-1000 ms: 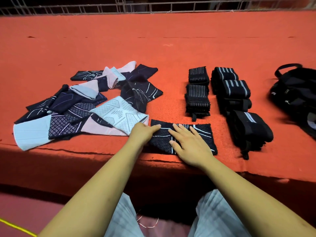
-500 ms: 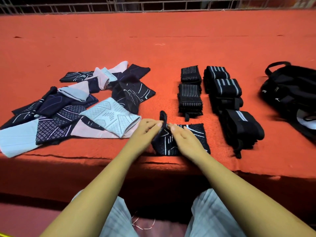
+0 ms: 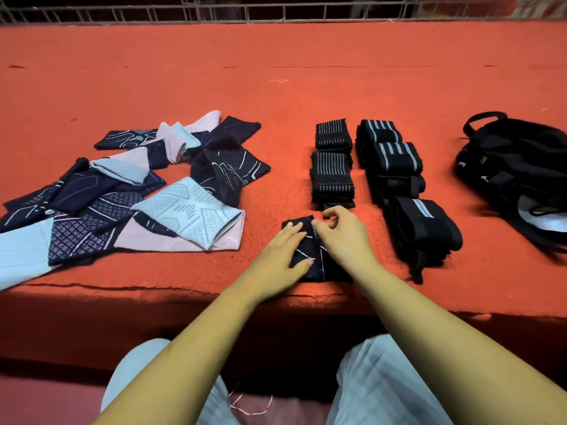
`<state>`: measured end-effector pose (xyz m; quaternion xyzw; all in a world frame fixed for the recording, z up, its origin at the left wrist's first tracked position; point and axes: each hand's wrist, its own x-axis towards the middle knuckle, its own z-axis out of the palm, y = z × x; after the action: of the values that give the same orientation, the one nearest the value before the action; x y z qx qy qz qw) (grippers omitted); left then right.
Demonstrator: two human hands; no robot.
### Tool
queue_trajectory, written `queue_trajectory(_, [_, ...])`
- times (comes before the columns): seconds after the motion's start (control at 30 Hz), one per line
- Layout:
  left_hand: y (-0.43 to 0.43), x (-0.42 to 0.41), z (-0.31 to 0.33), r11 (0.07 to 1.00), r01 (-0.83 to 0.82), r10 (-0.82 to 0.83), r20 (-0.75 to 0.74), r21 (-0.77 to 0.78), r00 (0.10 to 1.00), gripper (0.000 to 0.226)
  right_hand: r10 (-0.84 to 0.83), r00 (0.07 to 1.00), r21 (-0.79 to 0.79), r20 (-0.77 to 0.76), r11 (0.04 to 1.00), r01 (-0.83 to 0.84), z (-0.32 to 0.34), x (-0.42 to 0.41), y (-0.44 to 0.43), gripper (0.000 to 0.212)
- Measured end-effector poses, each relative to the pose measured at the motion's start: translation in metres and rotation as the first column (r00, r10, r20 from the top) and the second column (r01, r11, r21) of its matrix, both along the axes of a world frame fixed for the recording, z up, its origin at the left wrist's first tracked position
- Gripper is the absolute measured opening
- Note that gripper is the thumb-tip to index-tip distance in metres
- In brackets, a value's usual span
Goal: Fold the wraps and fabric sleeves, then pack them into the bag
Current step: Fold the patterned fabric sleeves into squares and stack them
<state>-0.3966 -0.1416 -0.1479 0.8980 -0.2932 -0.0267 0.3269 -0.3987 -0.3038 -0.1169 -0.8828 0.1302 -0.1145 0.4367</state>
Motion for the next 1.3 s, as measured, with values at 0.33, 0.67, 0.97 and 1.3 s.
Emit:
queue_trajectory(0.33, [0.004,0.018,0.012,0.998,-0.047,0.045,0.037,0.039,0.998,0.059,0.053,0.998,-0.259,-0.045,0.964,-0.063,-0.019,-0.014,0.006,0.023])
queue_trajectory(0.67, [0.003,0.024,0.001,0.994,-0.068,0.067,0.011,0.089,0.998,0.050,0.232,0.972,-0.321,0.039,0.924,-0.208,-0.030,-0.033,-0.001,0.048])
queue_trajectory(0.97, [-0.005,0.026,0.005,0.928,-0.345,0.334,-0.098,-0.140,0.937,0.048,0.250,0.968,-0.465,0.035,0.861,-0.205,-0.029,-0.038,0.004,0.033])
queue_trajectory(1.3, [-0.020,0.034,0.032,0.819,-0.497,0.302,-0.520,-0.287,0.799,0.024,0.255,0.962,-0.483,0.092,0.857,-0.181,-0.030,-0.036,-0.001,0.027])
